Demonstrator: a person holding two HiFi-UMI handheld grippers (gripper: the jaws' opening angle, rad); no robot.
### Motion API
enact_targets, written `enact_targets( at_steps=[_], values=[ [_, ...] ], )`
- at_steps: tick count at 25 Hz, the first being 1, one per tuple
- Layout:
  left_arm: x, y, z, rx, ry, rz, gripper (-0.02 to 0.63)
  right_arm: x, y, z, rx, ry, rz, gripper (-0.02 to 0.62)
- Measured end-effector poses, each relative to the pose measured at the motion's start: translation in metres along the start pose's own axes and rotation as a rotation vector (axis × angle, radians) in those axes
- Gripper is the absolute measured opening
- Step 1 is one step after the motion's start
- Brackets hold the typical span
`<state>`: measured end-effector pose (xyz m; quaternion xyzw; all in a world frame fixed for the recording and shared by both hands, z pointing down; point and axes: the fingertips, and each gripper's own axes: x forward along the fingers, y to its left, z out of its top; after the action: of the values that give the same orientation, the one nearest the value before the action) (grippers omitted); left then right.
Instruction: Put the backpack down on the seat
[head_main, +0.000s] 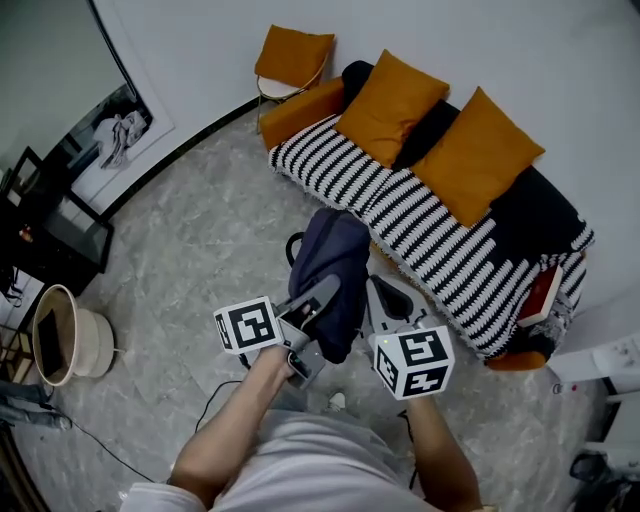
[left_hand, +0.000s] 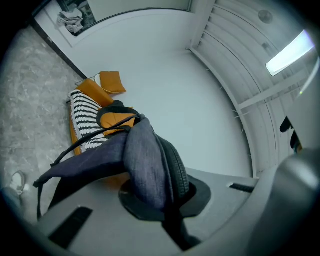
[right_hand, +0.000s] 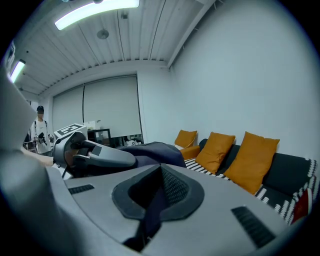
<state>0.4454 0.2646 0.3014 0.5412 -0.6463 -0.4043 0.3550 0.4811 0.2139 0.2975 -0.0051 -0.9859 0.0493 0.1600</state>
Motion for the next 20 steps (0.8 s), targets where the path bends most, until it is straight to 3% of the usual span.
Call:
enact_targets(
  at_steps=[10,20],
  values=[
    [0.029,0.054,0.065,-0.038,0.028,-0.003,0.006,0.084,-0.017,0.01,0.008,0.04,-0.03,0.002],
    [0.053,0.095,0.168,-0.056,0.062,-0.026,0.006,0.184,-0.026,0.05,0.021,0.064,-0.089,0.002]
  ],
)
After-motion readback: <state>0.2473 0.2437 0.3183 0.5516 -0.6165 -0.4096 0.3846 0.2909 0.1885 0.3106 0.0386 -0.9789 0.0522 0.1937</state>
